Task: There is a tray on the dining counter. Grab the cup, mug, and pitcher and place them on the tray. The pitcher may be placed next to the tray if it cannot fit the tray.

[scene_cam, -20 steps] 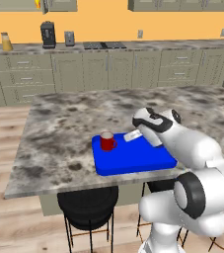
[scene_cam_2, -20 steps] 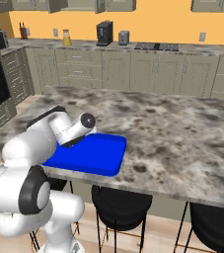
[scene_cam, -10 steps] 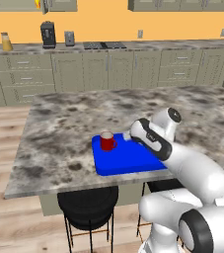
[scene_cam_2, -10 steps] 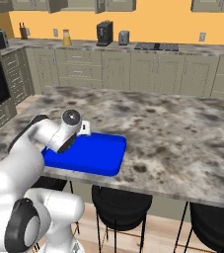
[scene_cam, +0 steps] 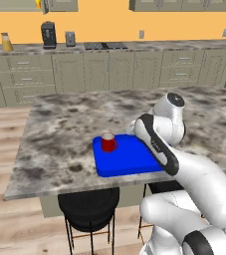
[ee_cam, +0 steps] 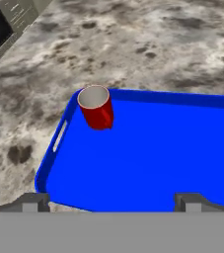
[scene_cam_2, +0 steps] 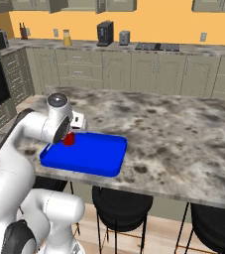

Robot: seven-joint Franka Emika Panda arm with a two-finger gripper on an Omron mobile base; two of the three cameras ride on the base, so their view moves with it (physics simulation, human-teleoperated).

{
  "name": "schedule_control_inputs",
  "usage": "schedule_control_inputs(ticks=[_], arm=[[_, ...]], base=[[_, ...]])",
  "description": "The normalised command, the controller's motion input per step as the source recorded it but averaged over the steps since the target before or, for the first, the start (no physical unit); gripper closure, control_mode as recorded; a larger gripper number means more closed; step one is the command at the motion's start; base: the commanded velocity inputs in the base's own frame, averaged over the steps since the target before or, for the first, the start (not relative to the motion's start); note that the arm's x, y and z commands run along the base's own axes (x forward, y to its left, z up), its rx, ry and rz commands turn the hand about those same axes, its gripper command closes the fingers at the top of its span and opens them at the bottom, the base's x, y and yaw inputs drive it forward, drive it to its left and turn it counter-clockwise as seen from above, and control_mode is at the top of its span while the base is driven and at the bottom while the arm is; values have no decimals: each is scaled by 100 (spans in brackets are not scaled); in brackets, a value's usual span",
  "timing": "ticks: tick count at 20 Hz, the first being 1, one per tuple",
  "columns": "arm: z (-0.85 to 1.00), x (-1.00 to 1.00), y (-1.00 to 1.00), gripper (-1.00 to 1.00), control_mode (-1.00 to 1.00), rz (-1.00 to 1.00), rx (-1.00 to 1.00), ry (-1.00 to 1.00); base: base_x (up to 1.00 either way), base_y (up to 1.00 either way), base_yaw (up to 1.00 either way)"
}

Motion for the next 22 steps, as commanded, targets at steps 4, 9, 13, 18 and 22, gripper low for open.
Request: schedule_control_inputs(ticks=[4,9,13,18,22], arm=[[46,-79,-11,-100,-100,-4,0,2],[12,-73,-8,-100,-100,-8,-9,0],[0,-44,-14,-100,-100,-12,-14,0],[30,-52,-21,-100,-100,-6,-3,0],[56,-62,-11,-100,-100,-1,0,0]], base=[[0,0,0],[0,0,0],[0,0,0],[0,0,0],[0,0,0]])
